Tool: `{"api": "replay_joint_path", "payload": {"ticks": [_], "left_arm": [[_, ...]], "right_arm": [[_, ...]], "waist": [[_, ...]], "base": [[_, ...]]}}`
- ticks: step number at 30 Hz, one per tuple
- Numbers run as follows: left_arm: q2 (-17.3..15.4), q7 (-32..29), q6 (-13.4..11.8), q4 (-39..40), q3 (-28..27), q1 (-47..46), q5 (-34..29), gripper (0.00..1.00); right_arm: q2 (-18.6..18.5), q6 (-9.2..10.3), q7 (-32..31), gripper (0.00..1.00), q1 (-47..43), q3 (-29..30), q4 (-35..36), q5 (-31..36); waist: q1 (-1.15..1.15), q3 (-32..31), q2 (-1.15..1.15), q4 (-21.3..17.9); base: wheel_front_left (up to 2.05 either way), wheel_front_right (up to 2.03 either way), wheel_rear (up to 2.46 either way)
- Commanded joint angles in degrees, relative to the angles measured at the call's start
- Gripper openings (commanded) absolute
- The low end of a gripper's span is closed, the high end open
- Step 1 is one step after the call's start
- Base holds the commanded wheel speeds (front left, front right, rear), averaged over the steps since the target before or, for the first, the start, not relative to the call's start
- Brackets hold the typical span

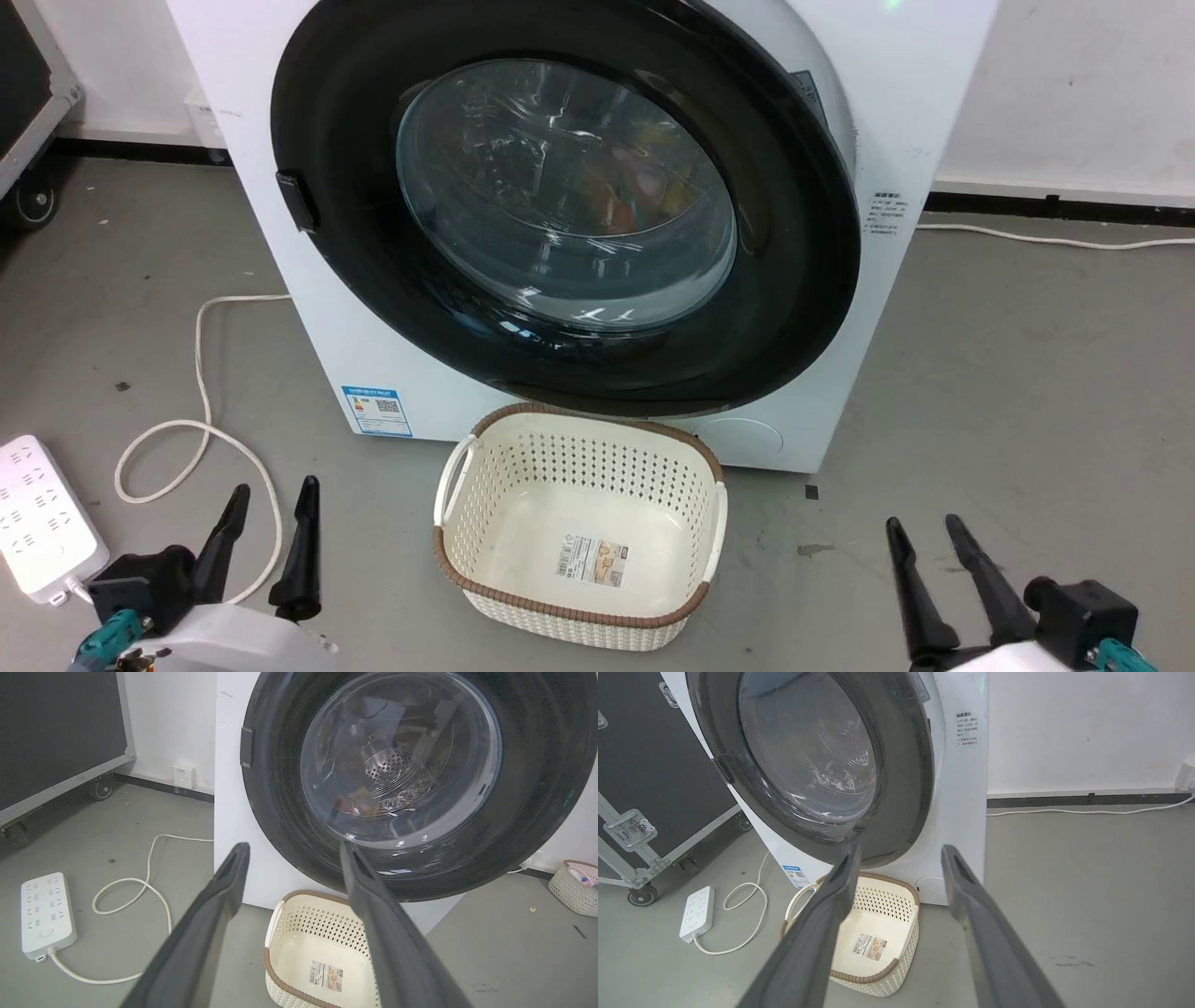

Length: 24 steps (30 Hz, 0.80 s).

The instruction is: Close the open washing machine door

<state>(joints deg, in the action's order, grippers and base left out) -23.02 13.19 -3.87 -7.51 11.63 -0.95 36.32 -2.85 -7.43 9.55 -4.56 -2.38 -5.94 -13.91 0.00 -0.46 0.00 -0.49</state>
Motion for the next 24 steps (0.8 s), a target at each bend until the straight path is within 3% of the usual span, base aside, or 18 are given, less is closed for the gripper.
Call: {"api": "replay_joint_path", "payload": {"ticks": [1, 12, 24], "left_arm": [[-0.2, 0.3, -0.1, 0.3, 0.1, -0.7, -0.5, 1.0], [-1.2, 1.5, -0.3, 4.0, 0.7, -2.6, -6.4, 1.0], [0.8, 1.8, 3.1, 5.0, -1.9, -5.7, -9.4, 1.0]], "right_arm": [[0.0, -0.06, -0.3, 0.0, -0.8, 0.0, 0.5, 0.5], [0.0, -0.06, -5.0, 0.0, 6.6, 2.1, 1.5, 4.0], [0.0, -0.06, -4.6, 0.0, 26.4, 4.6, -9.9, 7.8]], "waist": [[0.0, 0.0, 0.0, 0.1], [0.0, 3.8, 0.0, 1.7], [0.0, 10.9, 0.0, 4.9]], "base": [[0.0, 0.0, 0.0], [0.0, 0.0, 0.0], [0.0, 0.0, 0.0]]}}
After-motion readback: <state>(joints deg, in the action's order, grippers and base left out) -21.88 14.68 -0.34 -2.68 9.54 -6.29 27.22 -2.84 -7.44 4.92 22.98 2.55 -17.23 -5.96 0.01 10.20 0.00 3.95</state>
